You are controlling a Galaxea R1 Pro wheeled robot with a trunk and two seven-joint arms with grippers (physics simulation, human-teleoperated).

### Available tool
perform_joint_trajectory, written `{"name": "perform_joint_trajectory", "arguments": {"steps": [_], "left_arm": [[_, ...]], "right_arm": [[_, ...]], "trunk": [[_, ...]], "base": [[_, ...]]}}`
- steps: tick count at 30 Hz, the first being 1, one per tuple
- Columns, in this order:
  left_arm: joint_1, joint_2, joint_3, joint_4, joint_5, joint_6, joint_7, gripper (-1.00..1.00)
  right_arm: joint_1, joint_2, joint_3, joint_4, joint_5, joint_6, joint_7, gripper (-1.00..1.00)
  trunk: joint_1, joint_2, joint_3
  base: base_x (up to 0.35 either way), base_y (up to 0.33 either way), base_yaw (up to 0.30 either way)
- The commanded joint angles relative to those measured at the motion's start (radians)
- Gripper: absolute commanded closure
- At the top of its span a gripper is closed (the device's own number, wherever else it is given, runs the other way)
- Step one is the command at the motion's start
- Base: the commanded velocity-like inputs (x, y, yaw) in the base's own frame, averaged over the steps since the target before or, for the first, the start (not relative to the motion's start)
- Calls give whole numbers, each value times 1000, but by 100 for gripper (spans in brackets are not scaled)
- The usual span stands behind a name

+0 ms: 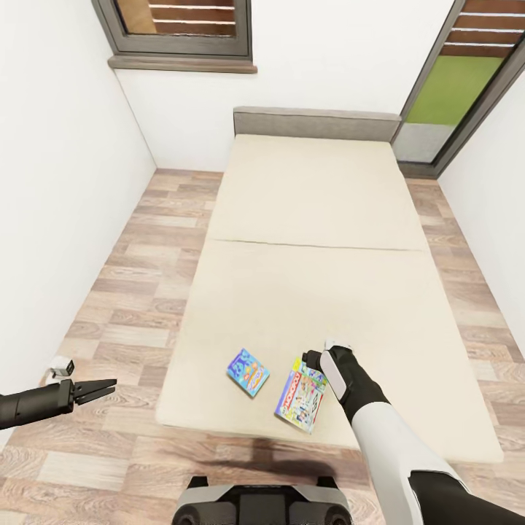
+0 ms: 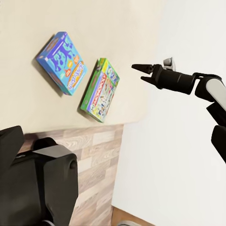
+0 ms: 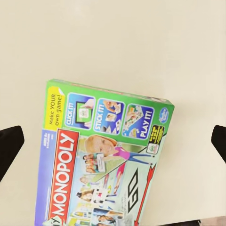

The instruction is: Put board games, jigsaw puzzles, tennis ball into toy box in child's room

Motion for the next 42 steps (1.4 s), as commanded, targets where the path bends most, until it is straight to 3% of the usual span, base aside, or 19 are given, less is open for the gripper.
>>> {"name": "perform_joint_trajectory", "arguments": {"steps": [1,10,16,25,27,30,35,42], "left_arm": [[0,0,0,0,-1,11,-4,-100],[0,0,0,0,0,9,-4,-100],[0,-1,0,0,1,9,-4,-100],[0,-5,-2,0,1,9,-4,-100],[0,-5,-1,0,1,9,-4,-100],[0,-4,-2,0,1,9,-4,-100],[0,-1,-1,0,0,10,-4,-100],[0,2,0,0,0,10,-4,-100]], "right_arm": [[0,1,-2,-2,-11,2,-8,-100],[0,0,1,-4,-11,-2,-8,-100],[-4,0,-5,-1,-13,-64,-8,-100],[-246,1,-8,74,-11,25,-22,-100],[-322,-4,-10,159,-12,31,-26,-100],[-385,-14,-11,272,-12,31,-34,-100],[-412,-22,-14,332,-12,18,-34,-100],[-400,-25,-13,342,-9,-29,-31,-100]], "trunk": [[0,-2,-3],[0,-2,-17],[0,-2,-19],[0,-2,-19],[0,-2,-19],[0,-2,-19],[0,-2,-19],[0,-2,-19]], "base": [[0,0,0],[0,0,0],[0,0,0],[0,0,0],[0,0,0],[0,0,0],[0,0,0],[0,0,0]]}}
